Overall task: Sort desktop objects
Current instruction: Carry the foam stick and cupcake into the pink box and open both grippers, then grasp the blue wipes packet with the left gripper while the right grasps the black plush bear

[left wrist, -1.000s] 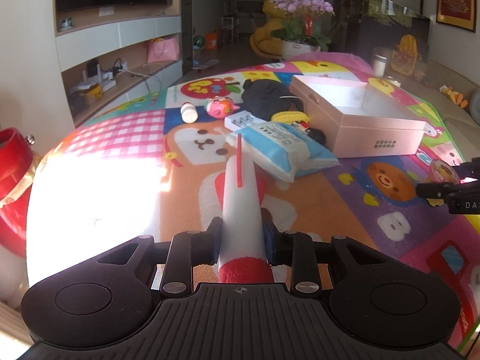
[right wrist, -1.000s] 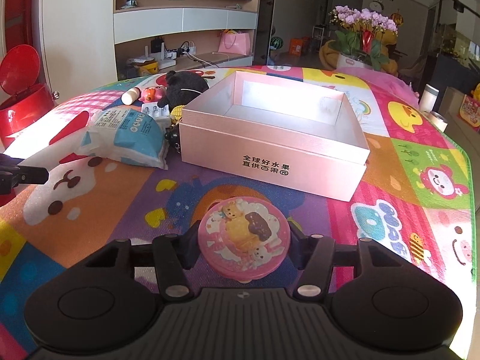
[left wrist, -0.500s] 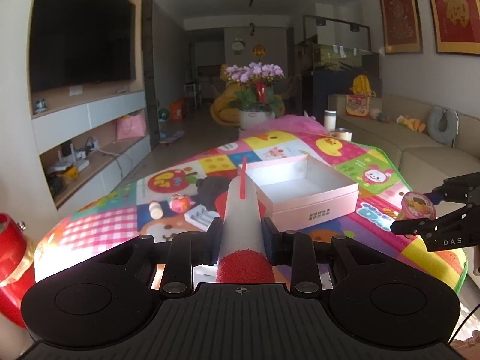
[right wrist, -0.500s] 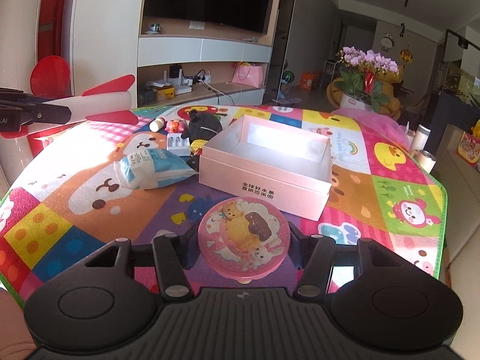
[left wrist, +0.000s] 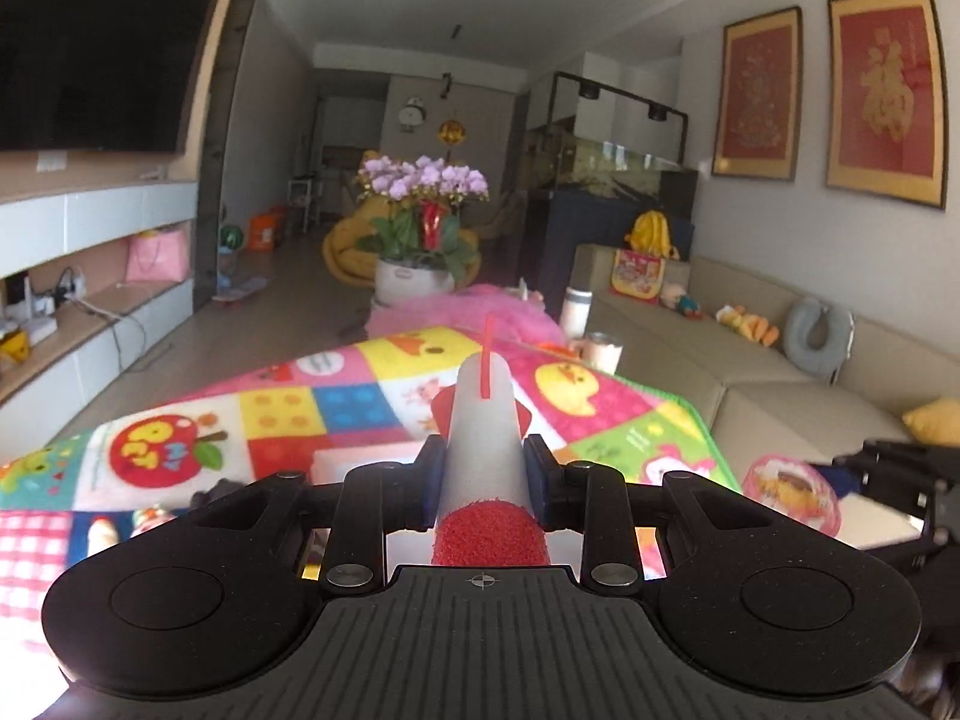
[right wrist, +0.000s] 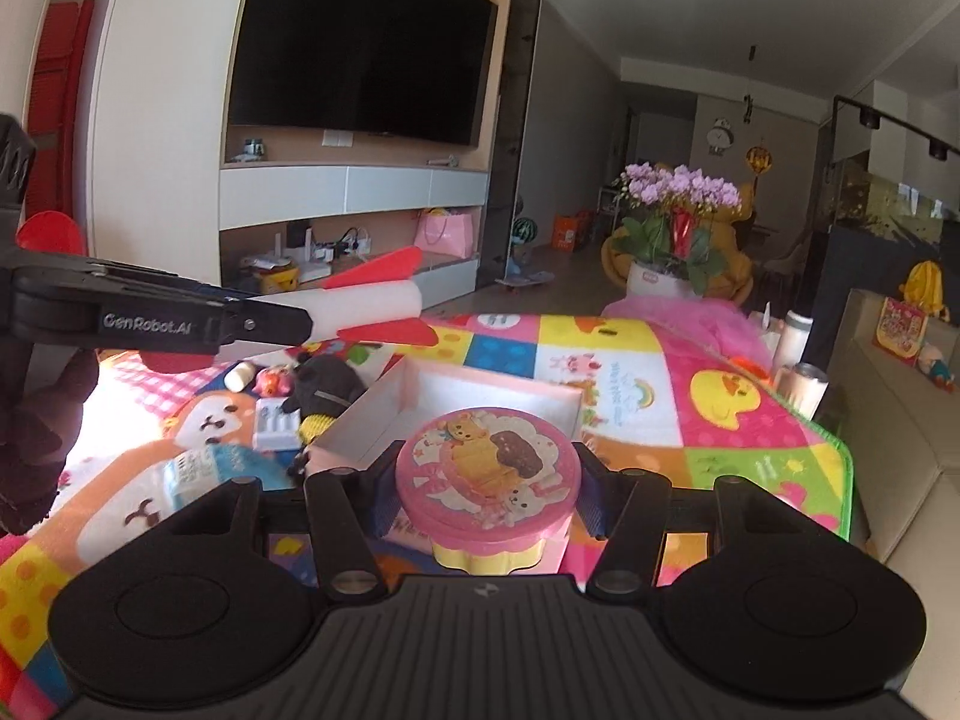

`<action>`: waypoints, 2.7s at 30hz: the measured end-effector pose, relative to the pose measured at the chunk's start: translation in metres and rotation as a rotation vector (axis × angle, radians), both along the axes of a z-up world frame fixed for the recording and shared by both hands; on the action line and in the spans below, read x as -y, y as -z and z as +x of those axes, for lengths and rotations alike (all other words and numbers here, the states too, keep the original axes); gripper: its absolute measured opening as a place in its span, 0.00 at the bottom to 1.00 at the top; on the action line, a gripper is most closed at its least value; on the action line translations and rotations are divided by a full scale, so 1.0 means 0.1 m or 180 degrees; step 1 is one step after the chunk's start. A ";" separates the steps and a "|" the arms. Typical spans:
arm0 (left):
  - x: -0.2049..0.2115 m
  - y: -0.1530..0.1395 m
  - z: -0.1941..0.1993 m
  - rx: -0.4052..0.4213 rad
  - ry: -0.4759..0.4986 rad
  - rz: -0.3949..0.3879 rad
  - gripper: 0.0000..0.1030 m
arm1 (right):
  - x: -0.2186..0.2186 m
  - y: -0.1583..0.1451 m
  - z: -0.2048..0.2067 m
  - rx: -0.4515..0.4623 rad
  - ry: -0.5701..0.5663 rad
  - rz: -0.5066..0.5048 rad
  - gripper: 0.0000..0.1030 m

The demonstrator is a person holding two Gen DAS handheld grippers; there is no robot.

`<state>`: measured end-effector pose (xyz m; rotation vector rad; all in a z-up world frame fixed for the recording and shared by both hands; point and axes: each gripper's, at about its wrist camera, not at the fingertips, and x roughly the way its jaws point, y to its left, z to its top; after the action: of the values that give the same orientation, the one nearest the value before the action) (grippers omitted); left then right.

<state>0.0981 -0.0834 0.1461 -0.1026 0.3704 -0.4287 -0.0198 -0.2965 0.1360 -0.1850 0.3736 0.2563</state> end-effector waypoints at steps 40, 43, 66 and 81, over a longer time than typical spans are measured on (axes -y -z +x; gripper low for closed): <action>-1.52 1.01 -0.81 -0.0611 -0.1185 0.0365 0.99 | -1.57 0.91 0.35 -0.0397 -0.0977 -0.0498 0.58; -1.34 1.05 -0.77 -0.0573 -0.0806 0.0484 0.99 | -1.52 0.73 0.50 -0.0337 -0.0805 -0.0336 0.51; -1.50 1.41 -0.44 -0.0768 -0.1081 0.0251 0.93 | -2.44 0.66 2.01 -0.0736 -0.0504 -0.0569 0.71; -1.59 1.40 -0.56 -0.0741 -0.1212 0.0021 0.96 | -1.96 0.18 1.65 -0.0718 -0.0672 -0.0090 0.60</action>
<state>0.0417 0.0754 0.0061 -0.2134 0.5686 -0.0380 0.1455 -0.1003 0.1182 -0.2245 0.5827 0.4826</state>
